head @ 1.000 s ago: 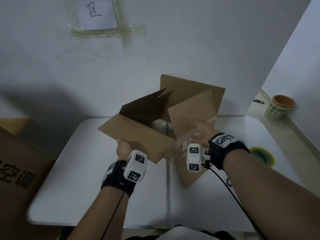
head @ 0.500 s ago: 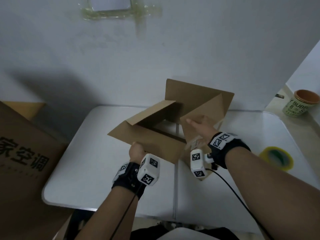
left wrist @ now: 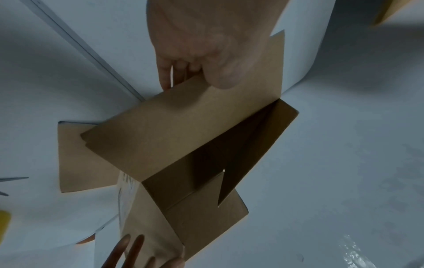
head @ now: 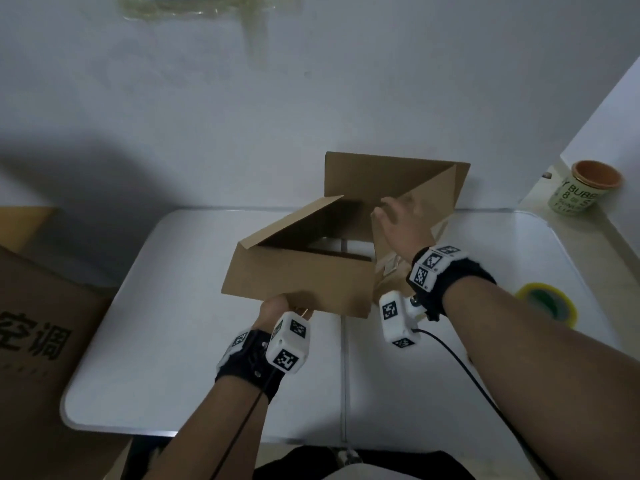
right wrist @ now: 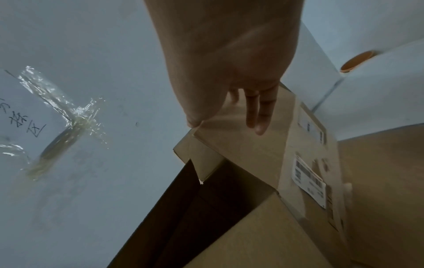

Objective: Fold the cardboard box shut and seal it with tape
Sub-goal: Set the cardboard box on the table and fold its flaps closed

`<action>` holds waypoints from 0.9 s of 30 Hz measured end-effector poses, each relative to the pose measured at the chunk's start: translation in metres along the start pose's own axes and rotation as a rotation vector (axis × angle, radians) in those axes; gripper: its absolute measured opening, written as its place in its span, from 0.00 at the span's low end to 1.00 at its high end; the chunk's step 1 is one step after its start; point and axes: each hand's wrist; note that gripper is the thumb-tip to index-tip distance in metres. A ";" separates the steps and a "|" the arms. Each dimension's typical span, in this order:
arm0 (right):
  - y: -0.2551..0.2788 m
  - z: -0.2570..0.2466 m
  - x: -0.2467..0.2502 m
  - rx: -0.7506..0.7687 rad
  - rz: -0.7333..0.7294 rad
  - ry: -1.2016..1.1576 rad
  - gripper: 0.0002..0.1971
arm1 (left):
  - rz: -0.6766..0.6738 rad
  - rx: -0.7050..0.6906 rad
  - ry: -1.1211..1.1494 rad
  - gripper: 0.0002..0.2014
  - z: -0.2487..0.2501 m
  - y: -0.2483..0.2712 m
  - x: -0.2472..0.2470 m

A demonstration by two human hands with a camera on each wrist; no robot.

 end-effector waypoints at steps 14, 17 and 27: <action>-0.011 -0.001 0.017 -0.197 0.062 0.031 0.15 | -0.030 -0.885 -1.642 0.35 0.114 0.009 -0.077; -0.009 0.003 0.022 -0.220 0.030 0.040 0.20 | -0.123 -0.817 -1.838 0.26 0.118 0.000 -0.096; 0.008 0.015 0.053 -0.098 -0.123 0.136 0.11 | 0.034 -0.747 -1.858 0.14 0.140 -0.010 -0.110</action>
Point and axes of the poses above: each hand's wrist, its own y-axis away from the middle knuckle, its own x-axis out of the back of the hand, z = x × y, and after that the axes turned 6 degrees about y, right-handed
